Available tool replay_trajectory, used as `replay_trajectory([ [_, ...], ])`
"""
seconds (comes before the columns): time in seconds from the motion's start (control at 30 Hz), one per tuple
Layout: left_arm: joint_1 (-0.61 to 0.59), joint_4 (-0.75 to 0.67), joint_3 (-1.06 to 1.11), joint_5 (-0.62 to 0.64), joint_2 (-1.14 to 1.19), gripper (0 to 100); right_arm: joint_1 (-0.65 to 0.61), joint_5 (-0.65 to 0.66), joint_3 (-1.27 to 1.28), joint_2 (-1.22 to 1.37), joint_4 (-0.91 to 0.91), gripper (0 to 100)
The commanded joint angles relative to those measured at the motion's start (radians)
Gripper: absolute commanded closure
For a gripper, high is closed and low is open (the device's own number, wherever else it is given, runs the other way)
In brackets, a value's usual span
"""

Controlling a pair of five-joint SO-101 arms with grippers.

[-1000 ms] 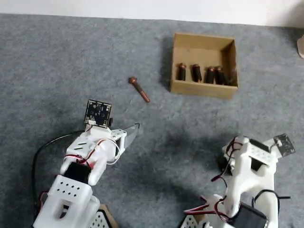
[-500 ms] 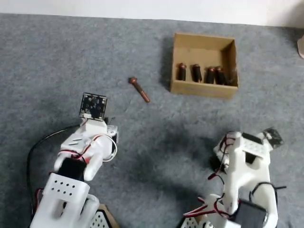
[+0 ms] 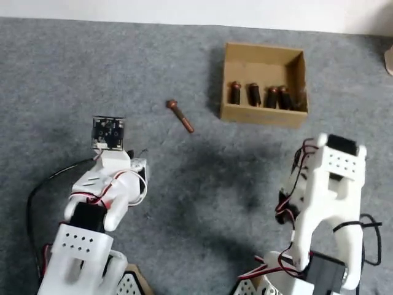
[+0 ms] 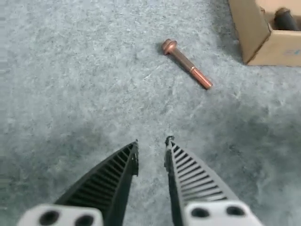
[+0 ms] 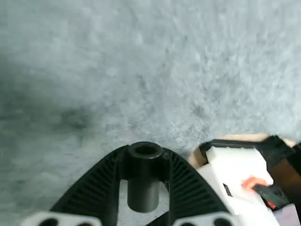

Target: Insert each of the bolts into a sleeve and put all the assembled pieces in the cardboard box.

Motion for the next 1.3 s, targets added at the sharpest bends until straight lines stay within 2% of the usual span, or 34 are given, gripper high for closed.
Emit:
replay_trajectory([
  [0.0,-0.007,0.023,-0.093,0.034,0.013,89,-0.051,0.061,-0.116,-0.015,0.01,99.5],
  [0.13,-0.031,0.072,-0.225,0.034,0.213,87,-0.14,0.063,-0.117,-0.015,-0.062,99.5],
  [0.3,-0.087,0.141,-0.443,0.087,0.535,84,-0.257,-0.015,-0.12,-0.015,-0.159,99.5],
  [0.53,-0.081,0.147,-0.693,0.163,0.786,84,-0.372,-0.02,-0.116,-0.015,-0.341,99.5],
  [0.67,-0.059,0.153,-0.829,0.166,0.931,84,-0.39,-0.124,-0.101,-0.007,-0.355,99.5],
  [0.9,-0.008,0.153,-0.863,0.172,1.058,84,-0.395,-0.132,0.059,-0.015,-0.504,99.5],
  [1.07,-0.025,0.155,-0.934,0.374,1.079,84,-0.395,-0.137,0.111,-0.015,-0.562,99.5],
  [1.27,-0.022,0.155,-1.064,0.516,1.199,84,-0.394,-0.137,0.119,-0.015,-0.558,99.5],
])
